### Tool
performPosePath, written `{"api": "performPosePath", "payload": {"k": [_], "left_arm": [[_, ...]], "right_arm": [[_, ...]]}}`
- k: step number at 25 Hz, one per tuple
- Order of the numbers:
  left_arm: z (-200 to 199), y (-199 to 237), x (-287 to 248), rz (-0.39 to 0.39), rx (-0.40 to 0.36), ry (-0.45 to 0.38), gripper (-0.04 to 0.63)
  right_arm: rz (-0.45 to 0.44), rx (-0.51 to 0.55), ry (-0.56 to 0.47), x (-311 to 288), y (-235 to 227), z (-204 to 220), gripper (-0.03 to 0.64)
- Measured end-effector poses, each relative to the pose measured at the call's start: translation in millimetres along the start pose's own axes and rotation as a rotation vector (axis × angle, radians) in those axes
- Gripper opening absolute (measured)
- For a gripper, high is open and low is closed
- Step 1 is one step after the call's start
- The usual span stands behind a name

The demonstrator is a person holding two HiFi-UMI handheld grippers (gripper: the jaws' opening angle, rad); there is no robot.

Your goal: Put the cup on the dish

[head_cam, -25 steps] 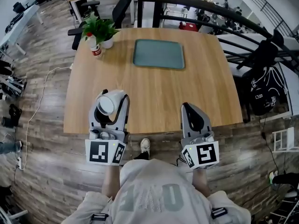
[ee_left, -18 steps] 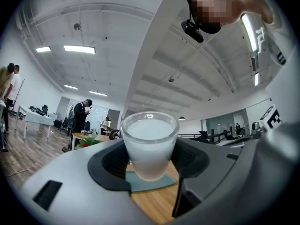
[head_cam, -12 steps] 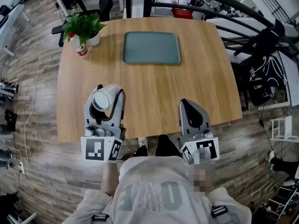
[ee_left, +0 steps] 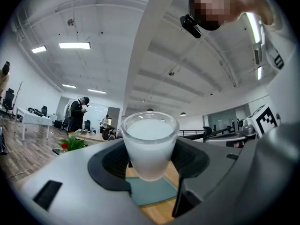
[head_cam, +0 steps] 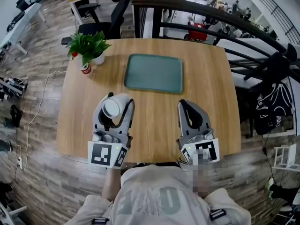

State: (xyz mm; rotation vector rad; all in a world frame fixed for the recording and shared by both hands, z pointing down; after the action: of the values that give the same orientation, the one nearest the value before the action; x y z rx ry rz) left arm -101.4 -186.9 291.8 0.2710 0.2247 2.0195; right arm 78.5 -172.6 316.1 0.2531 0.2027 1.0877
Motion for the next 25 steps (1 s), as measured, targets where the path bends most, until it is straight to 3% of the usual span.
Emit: {"api": "performPosePath", "payload": {"k": [5, 13, 25], "left_arm": [[14, -8, -37, -0.018, 0.002, 0.032, 0.258], [19, -11, -73, -0.026, -0.021, 0.069, 0.258], [31, 5, -108, 0.023, -0.027, 0.102, 0.258]], "right_arm": [[-0.024, 0.043, -0.015, -22, -26, 9, 0.021], [-0.083, -0.011, 0.007, -50, -33, 31, 0.021], [-0.028, -0.024, 0.024, -80, -36, 40, 0.021]]}}
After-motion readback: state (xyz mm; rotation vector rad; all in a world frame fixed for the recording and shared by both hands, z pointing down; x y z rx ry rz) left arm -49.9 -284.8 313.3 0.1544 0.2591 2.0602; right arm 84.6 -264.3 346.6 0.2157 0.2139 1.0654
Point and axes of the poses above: the fingertips, and each gripper's own axes: x backward along the fingers, y to its left, z out of its underside, the point moved 1 cm from there along x, backward along the fingers, and after that the axes turned 13 degrees about x, right-handed, at the moved point
